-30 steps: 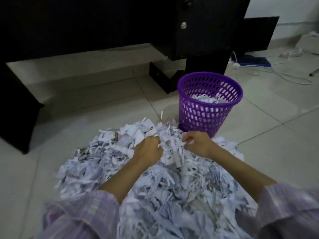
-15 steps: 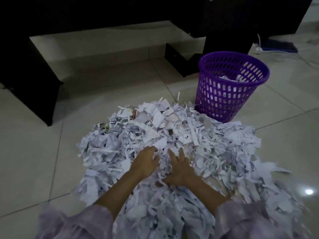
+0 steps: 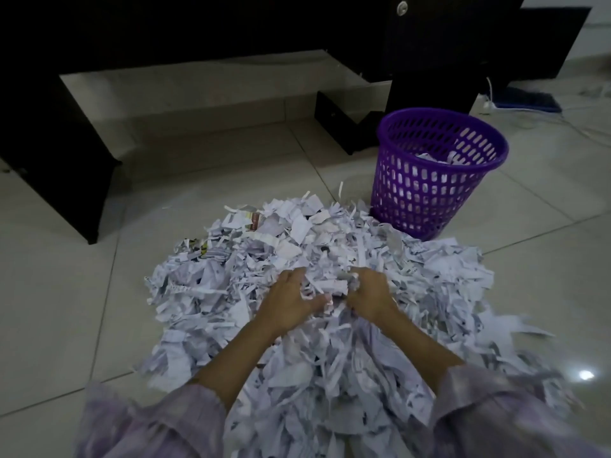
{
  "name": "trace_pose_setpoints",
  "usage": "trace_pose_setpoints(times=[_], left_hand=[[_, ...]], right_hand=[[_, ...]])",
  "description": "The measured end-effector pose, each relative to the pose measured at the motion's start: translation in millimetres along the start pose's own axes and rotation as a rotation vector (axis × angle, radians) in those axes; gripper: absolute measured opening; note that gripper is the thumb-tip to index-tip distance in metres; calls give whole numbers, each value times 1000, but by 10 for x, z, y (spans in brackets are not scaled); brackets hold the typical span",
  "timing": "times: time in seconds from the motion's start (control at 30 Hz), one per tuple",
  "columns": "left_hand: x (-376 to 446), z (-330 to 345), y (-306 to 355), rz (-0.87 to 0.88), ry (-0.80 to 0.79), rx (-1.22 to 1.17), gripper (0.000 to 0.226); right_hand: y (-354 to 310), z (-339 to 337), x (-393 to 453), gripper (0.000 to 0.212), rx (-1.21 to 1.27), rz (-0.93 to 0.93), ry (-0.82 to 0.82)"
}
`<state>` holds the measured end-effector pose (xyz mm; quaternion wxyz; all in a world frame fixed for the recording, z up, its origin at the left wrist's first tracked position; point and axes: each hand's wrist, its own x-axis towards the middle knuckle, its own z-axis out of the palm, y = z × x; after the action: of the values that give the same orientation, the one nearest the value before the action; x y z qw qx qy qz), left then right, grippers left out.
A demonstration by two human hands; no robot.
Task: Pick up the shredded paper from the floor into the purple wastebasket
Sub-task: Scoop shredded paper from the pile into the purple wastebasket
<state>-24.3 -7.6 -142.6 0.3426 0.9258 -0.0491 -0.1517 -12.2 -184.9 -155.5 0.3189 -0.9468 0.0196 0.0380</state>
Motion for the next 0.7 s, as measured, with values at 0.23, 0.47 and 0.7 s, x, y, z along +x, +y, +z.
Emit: trace_pose_setpoints(times=[0.23,0.47,0.7], left_hand=[[149,-44,147,53,85,-34,72],[168,-199,64,28,237,166,13],[117,-345,238,141,135,12,105]], right_hand=[[-123,-397,-1,22,460,135,103],[33,-690,75,10,604,290,173],[-60,-724,44,24,755,278,-20]])
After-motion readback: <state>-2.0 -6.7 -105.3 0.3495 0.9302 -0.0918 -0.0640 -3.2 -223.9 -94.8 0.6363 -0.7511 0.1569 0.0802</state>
